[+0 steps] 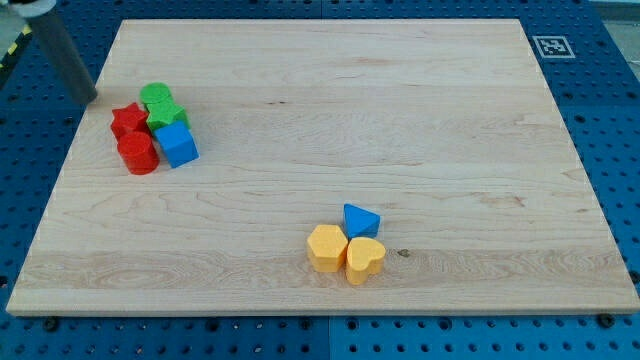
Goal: Move the red star to the right
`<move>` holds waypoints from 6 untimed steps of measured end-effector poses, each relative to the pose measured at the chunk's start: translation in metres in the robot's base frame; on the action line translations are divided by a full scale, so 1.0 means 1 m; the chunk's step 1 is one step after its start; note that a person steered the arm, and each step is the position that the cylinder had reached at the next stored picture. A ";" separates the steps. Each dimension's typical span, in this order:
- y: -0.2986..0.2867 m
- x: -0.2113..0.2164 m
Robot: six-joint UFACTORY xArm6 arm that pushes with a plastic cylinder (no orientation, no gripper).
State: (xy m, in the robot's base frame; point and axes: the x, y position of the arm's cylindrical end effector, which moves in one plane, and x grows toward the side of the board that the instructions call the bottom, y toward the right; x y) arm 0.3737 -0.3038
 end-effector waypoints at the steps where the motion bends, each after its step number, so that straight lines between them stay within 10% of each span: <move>1: 0.000 0.039; 6: 0.131 0.024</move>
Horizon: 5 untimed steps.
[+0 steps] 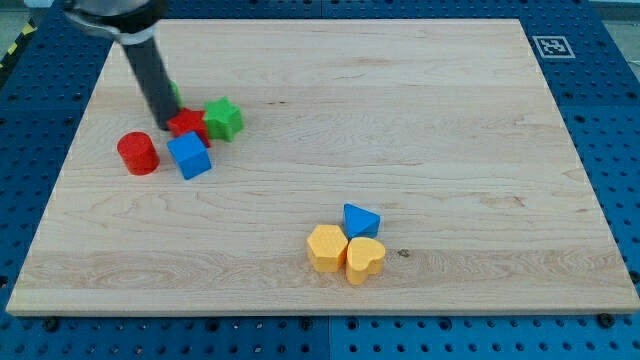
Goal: Move the red star to the right
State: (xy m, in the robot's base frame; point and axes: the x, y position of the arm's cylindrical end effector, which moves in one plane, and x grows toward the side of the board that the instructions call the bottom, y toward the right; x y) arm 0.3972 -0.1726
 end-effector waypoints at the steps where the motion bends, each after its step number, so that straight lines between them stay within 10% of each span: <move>1: 0.040 0.000; 5: 0.006 0.006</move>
